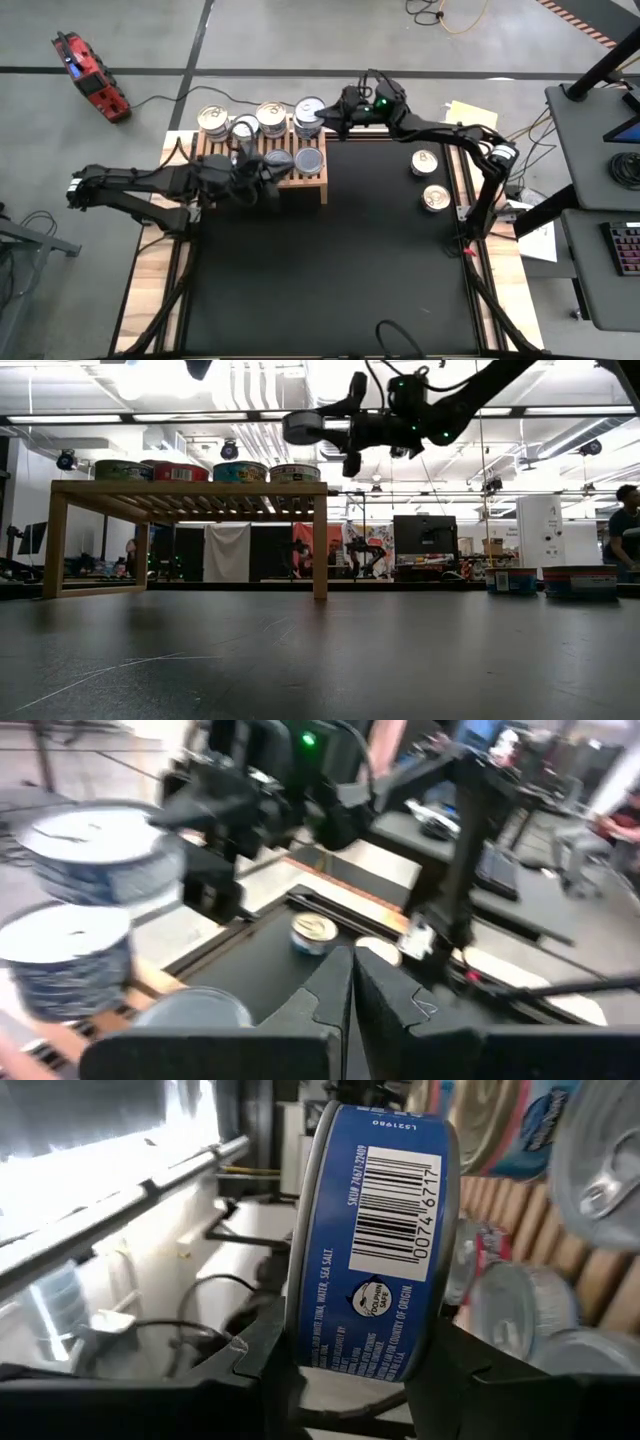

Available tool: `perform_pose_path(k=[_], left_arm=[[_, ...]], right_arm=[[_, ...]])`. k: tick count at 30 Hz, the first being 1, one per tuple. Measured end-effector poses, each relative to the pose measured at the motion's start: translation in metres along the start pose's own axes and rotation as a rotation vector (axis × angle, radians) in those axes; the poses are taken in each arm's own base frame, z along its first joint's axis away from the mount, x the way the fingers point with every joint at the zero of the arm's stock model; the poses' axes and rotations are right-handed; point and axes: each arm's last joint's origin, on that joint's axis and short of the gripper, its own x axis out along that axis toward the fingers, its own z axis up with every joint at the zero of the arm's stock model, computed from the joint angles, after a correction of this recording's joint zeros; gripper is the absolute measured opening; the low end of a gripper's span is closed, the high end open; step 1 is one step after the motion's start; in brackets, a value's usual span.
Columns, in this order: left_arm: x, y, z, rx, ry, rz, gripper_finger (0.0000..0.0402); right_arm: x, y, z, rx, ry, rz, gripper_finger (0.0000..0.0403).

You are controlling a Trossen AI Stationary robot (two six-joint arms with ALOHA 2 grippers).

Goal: Stack canned seafood by type on shelf
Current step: Stack the blue tuna can on top of the other blue tuna cans on the shelf

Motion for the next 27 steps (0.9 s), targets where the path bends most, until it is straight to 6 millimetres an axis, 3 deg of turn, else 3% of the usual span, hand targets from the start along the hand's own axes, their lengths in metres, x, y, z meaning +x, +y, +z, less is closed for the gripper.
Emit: perform_pose_path(k=[5, 11, 27], left_arm=[[-0.002, 0.018, 0.006, -0.037, -0.018, 0.113, 0.0000], [-0.004, 0.052, 0.009, -0.215, 0.012, 0.270, 0.0000], [-0.012, 0.084, 0.025, -0.092, 0.042, 0.165, 0.0000]], right_arm=[[-0.004, -0.002, 0.013, -0.022, 0.026, -0.109, 0.0136], [-0.016, -0.005, 0.023, -0.036, 0.024, -0.159, 0.0136], [-0.020, -0.008, 0.028, 0.076, -0.026, -0.178, 0.0136]])
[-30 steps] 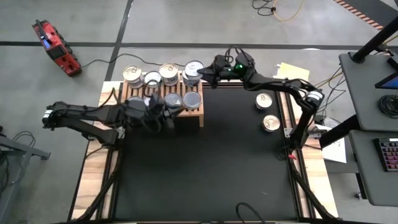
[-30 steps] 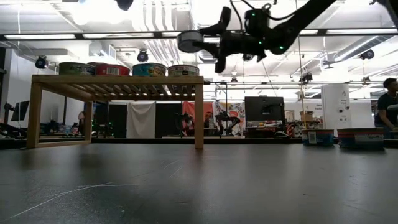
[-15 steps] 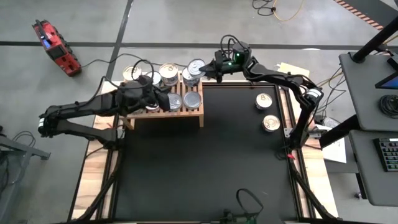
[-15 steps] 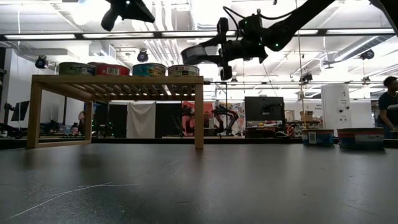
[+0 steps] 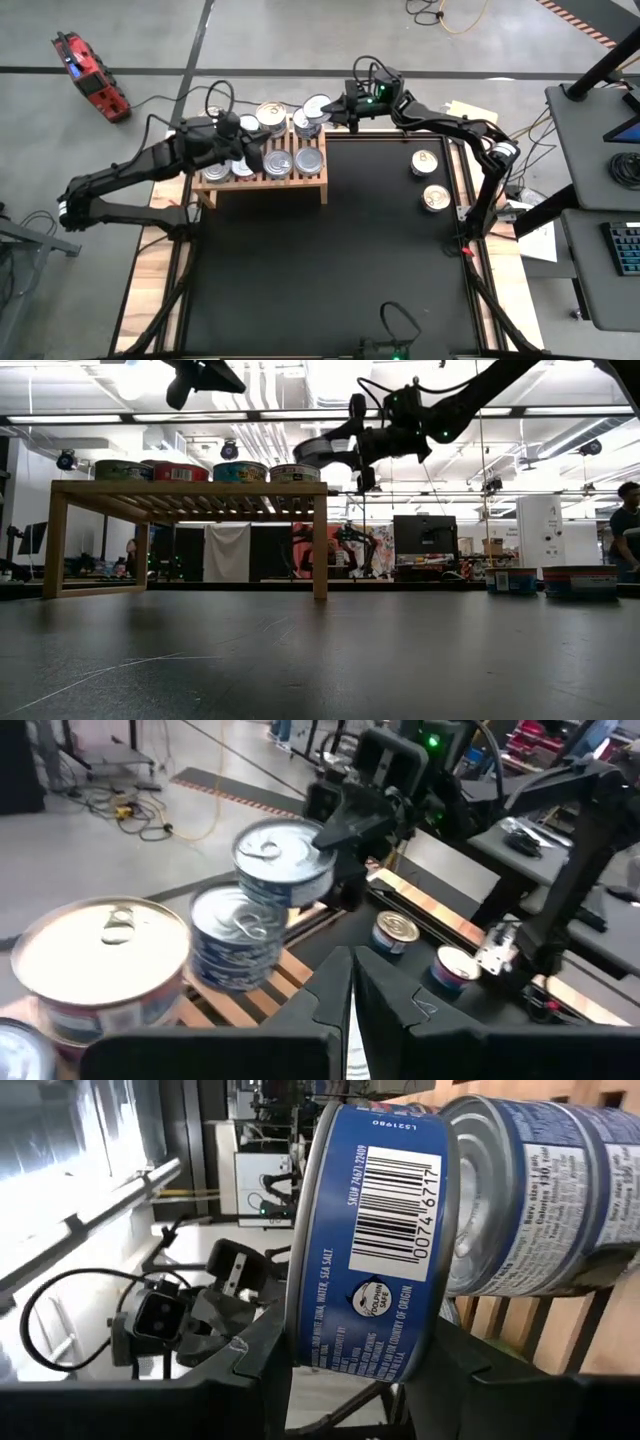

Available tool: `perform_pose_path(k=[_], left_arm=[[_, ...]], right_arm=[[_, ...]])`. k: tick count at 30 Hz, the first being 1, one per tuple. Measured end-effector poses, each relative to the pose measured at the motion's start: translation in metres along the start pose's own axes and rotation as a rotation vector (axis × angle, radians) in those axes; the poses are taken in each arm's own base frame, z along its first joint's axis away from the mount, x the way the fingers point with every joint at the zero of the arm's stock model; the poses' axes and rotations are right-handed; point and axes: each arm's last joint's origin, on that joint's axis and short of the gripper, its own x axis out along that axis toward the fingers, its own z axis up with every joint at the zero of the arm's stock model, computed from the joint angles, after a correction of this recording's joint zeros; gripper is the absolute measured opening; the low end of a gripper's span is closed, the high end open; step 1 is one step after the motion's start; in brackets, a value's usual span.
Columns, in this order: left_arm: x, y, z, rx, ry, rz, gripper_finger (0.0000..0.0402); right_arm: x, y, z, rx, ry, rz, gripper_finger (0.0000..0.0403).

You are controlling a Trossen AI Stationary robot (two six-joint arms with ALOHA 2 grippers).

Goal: Stack canned seafood by type on shelf
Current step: Stack the blue tuna can on top of the other blue tuna cans on the shelf

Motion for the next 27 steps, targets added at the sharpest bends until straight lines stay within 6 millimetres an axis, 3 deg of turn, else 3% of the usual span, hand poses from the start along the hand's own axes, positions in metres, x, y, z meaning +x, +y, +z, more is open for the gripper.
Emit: perform_pose_path(k=[7, 27], left_arm=[[-0.0017, 0.0093, 0.0045, 0.047, -0.020, 0.039, 0.0000], [0.0081, 0.0087, 0.0008, 0.067, 0.009, 0.046, 0.0000]], right_arm=[[0.0023, -0.0003, -0.0014, 0.037, -0.017, -0.003, 0.0136], [0.0079, -0.0086, -0.0033, 0.023, -0.027, -0.040, 0.0151]])
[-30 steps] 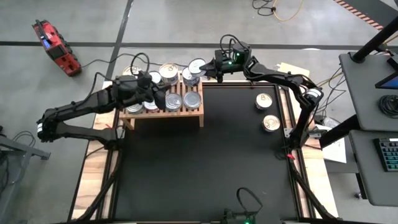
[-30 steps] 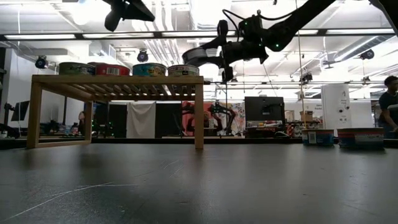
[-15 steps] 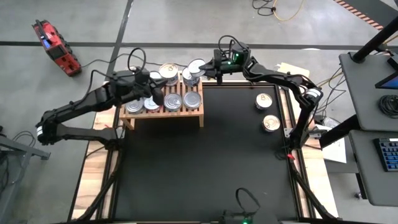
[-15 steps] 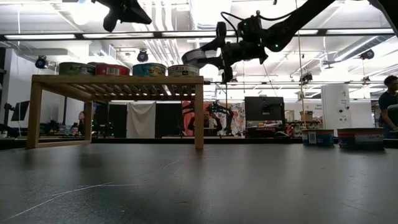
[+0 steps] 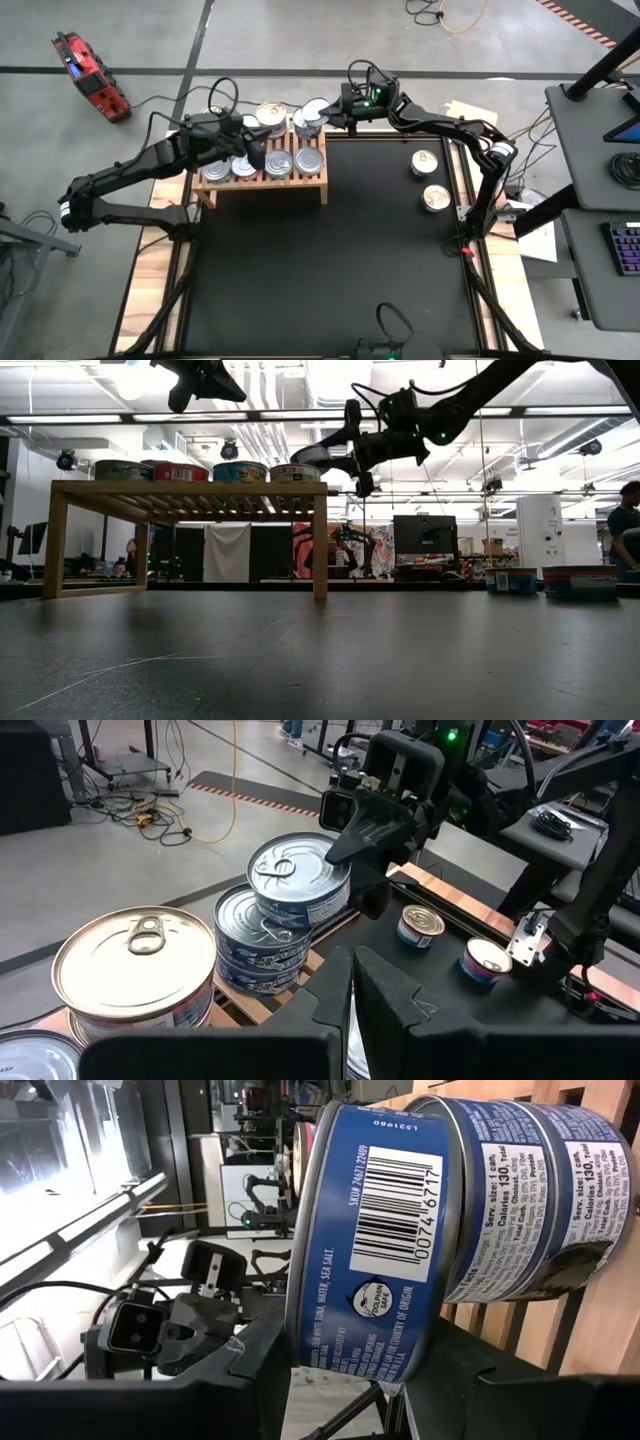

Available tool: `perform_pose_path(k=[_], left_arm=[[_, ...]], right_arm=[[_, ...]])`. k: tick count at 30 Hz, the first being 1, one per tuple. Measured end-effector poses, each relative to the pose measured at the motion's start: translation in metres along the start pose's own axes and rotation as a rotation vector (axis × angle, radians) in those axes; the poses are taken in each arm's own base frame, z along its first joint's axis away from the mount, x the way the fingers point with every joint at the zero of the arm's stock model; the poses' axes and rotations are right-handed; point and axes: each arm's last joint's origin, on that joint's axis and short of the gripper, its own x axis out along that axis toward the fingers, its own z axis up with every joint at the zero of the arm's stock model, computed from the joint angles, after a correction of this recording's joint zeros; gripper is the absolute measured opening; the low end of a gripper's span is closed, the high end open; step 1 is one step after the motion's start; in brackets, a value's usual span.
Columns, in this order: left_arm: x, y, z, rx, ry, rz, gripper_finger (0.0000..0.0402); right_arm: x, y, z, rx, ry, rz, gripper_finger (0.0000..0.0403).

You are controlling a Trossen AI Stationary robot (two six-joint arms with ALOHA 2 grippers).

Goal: Stack canned seafood by type on shelf
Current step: Stack the blue tuna can on top of the other blue tuna cans on the shelf

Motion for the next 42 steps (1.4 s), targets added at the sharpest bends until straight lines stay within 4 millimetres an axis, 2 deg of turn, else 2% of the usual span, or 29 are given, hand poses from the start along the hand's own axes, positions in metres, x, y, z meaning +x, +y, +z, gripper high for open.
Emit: perform_pose_path(k=[5, 13, 31, 42], left_arm=[[0.000, 0.000, 0.000, 0.000, 0.000, 0.000, 0.0000], [0.000, 0.000, 0.000, -0.001, -0.002, 0.003, 0.0000], [0.000, -0.001, 0.003, -0.008, -0.026, -0.008, 0.0000], [0.014, -0.005, 0.000, -0.008, -0.015, -0.050, 0.0000]], right_arm=[[0.000, 0.000, 0.000, -0.008, 0.001, 0.000, 0.0175], [0.003, 0.000, -0.003, -0.021, 0.011, 0.000, 0.0176], [0.004, 0.001, -0.005, -0.014, 0.014, 0.003, 0.0210], [0.006, 0.007, -0.004, -0.039, 0.025, 0.018, 0.0211]])
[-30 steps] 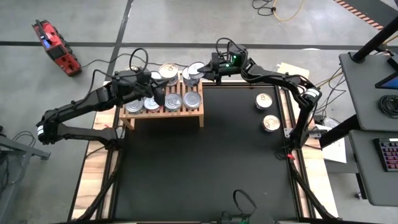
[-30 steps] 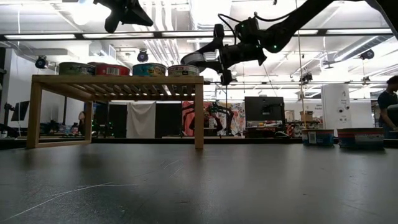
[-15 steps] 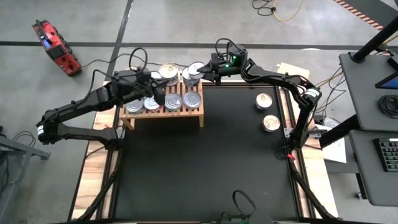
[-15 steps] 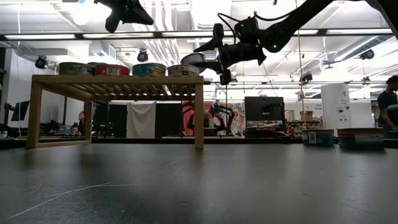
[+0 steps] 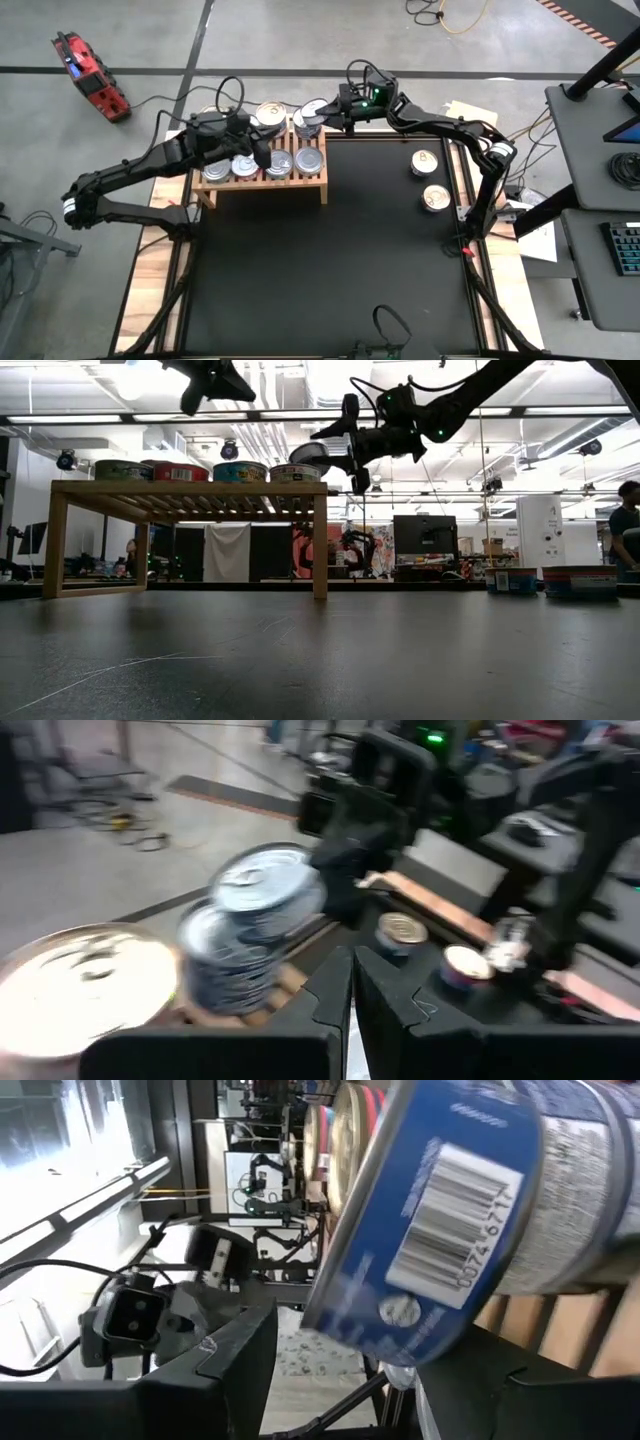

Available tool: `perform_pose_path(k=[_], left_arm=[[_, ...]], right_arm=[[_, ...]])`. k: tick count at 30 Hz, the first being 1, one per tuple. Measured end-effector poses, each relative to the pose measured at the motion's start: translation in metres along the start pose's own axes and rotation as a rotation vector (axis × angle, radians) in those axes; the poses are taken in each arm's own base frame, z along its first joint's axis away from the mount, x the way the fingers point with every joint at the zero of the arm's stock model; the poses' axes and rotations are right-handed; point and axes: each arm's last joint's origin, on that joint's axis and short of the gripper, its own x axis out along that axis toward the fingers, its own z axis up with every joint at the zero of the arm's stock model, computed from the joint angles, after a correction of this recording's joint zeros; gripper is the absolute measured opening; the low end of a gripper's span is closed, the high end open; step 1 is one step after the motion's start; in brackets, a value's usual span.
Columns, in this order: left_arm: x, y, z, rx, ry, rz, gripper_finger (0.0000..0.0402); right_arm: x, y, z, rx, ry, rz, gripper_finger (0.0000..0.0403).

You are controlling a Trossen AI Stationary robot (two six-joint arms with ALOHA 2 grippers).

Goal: Stack canned seafood by type on shelf
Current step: Stack the blue tuna can on top of the other blue tuna cans on the shelf

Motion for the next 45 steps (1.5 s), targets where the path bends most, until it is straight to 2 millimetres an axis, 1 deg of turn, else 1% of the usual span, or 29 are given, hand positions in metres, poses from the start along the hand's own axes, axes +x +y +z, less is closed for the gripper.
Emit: perform_pose_path(k=[3, 7, 13, 19, 24, 29, 34, 37, 45], left_arm=[[0.008, -0.004, 0.000, -0.003, 0.006, -0.076, 0.0000], [0.014, -0.005, -0.002, -0.003, 0.006, -0.081, 0.0000], [0.014, -0.005, -0.002, -0.004, 0.006, -0.080, 0.0000], [0.014, -0.005, -0.001, -0.007, -0.004, -0.083, 0.0000], [0.014, -0.005, 0.000, -0.012, -0.016, -0.087, 0.0000], [0.014, -0.005, 0.001, -0.013, -0.021, -0.087, 0.0000], [0.015, -0.005, 0.001, -0.013, -0.020, -0.086, 0.0000], [0.015, -0.005, 0.001, -0.018, -0.020, -0.086, 0.0000], [0.015, -0.005, 0.001, -0.020, -0.019, -0.086, 0.0000]], right_arm=[[0.000, 0.005, 0.001, -0.022, -0.002, 0.010, 0.0215], [0.000, 0.006, 0.001, -0.027, -0.002, 0.011, 0.0228], [0.003, 0.005, -0.002, -0.018, 0.007, 0.006, 0.0253], [0.003, 0.005, -0.002, -0.006, 0.008, 0.007, 0.0267], [0.004, 0.006, -0.002, 0.006, 0.009, 0.009, 0.0272], [0.007, 0.014, 0.001, -0.023, -0.001, 0.030, 0.0267], [0.014, 0.008, 0.002, -0.007, 0.017, 0.016, 0.0263], [0.017, 0.008, 0.000, -0.001, 0.044, 0.021, 0.0267], [0.017, 0.008, 0.000, 0.011, 0.062, 0.025, 0.0279]])
